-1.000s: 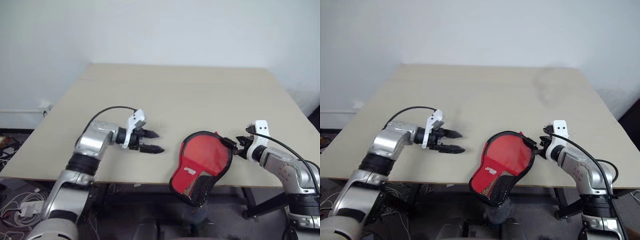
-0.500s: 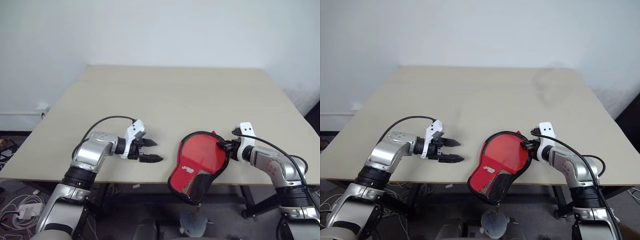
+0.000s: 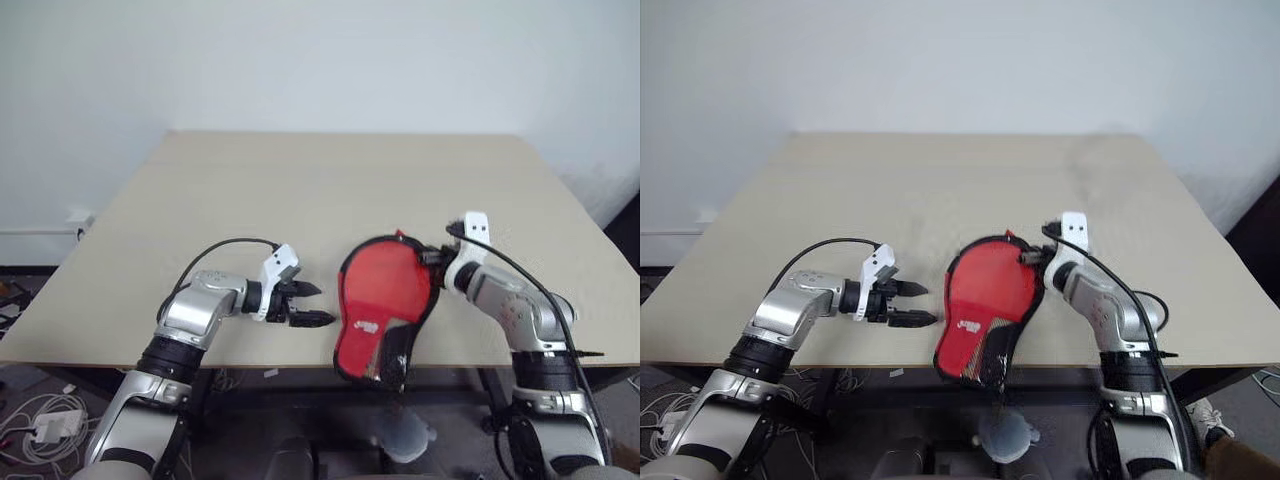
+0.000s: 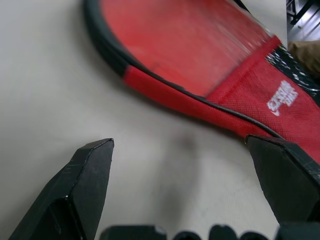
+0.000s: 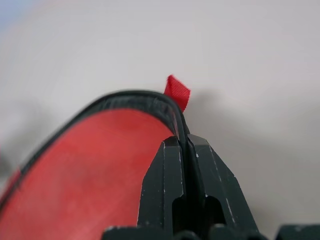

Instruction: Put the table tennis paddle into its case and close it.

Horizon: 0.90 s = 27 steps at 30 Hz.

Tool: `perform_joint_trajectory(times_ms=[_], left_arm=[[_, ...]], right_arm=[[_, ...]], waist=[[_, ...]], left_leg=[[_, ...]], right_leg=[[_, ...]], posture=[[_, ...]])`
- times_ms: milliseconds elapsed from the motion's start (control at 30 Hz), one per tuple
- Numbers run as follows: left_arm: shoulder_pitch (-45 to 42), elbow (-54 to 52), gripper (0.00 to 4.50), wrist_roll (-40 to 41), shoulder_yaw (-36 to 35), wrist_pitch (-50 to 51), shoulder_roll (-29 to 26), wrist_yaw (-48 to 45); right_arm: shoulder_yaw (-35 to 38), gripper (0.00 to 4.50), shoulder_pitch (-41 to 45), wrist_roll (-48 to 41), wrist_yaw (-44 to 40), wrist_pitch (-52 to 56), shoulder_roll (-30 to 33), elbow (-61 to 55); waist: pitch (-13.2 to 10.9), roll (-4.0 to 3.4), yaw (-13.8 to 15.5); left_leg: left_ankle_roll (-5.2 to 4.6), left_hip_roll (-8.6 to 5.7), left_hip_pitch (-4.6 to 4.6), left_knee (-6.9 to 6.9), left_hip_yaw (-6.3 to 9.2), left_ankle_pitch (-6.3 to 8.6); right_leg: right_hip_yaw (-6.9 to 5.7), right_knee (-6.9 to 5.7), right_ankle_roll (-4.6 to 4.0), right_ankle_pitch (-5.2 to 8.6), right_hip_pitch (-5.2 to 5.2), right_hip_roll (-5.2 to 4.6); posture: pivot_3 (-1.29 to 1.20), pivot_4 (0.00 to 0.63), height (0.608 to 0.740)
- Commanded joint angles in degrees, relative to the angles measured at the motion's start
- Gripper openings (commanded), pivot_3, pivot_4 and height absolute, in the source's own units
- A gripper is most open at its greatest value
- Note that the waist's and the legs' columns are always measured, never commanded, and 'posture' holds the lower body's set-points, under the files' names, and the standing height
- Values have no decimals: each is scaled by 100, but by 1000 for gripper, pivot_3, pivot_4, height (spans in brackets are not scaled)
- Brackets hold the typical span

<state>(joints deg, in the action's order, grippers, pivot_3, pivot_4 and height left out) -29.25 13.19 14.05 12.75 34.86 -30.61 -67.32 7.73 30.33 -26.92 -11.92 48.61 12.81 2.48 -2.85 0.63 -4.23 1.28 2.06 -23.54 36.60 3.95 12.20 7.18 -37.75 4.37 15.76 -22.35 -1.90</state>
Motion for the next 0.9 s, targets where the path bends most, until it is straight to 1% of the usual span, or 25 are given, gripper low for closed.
perform_joint_trajectory(times_ms=[33, 233, 400, 500, 667, 733, 767, 800, 900], left_arm=[[6, -117, 4500, 31, 22, -22, 17, 7], [87, -203, 4500, 35, 52, -24, -48, -22], [289, -530, 4500, 89, 57, 104, -60, 75], [456, -791, 4500, 107, 64, 164, -77, 146], [498, -886, 4500, 132, 0, 239, -74, 253], [457, -868, 4500, 162, -37, 271, -60, 288], [438, -866, 4500, 172, -44, 287, -55, 298], [426, -863, 4500, 179, -51, 298, -58, 298], [397, -852, 4500, 192, -60, 316, -61, 291]], right_arm=[[508, 55, 800, 168, 646, -745, -241, 359], [1045, 55, 1843, 408, 1395, -1837, -374, 1759], [1200, 55, 2345, 541, 1552, -2352, -332, 2696], [982, 55, 2359, 732, 1351, -2304, -330, 3274], [614, 55, 2078, 949, 845, -2054, -425, 3888], [639, 55, 1945, 1000, 952, -2048, -443, 4020], [669, 504, 1905, 1022, 1025, -2053, -434, 4095], [691, 685, 1889, 1035, 1072, -2052, -432, 4151], [742, 1737, 1869, 1032, 1127, -2015, -417, 4213]], waist=[[0, -1, 6], [-3, -6, 3], [-13, -27, -31], [-11, -29, -94], [-9, -33, -203], [-7, -41, -243], [-7, -43, -255], [-8, -45, -277], [-7, -47, -299]], left_leg=[[0, 0, -1, 0, 0, 0], [2, -1, -2, -1, 3, -1], [2, -1, -1, -7, 1, -2], [2, -1, 2, -14, 2, -2], [1, -1, 8, -18, 3, -2], [-1, -1, 11, -26, 4, -4], [-3, -2, 11, -30, 5, -5], [-2, -2, 11, -30, 5, -5], [0, -2, 11, -32, 6, -7]], right_leg=[[0, 0, -2, -2, 0, 0], [-1, 0, -24, -15, 1, 0], [2, -1, -28, -17, -2, 0], [2, -1, -28, -18, -1, -1], [2, -1, -29, -18, 3, 0], [2, -2, -29, -18, 2, 0], [2, -2, -29, -18, 1, 0], [2, -2, -29, -18, 1, 0], [2, -2, -30, -18, 1, 0]], posture=[[0, 0, 740], [0, 0, 740], [0, 0, 740], [0, 0, 740], [0, 0, 740], [0, 0, 740], [0, 0, 740], [0, 0, 740], [0, 0, 740]])
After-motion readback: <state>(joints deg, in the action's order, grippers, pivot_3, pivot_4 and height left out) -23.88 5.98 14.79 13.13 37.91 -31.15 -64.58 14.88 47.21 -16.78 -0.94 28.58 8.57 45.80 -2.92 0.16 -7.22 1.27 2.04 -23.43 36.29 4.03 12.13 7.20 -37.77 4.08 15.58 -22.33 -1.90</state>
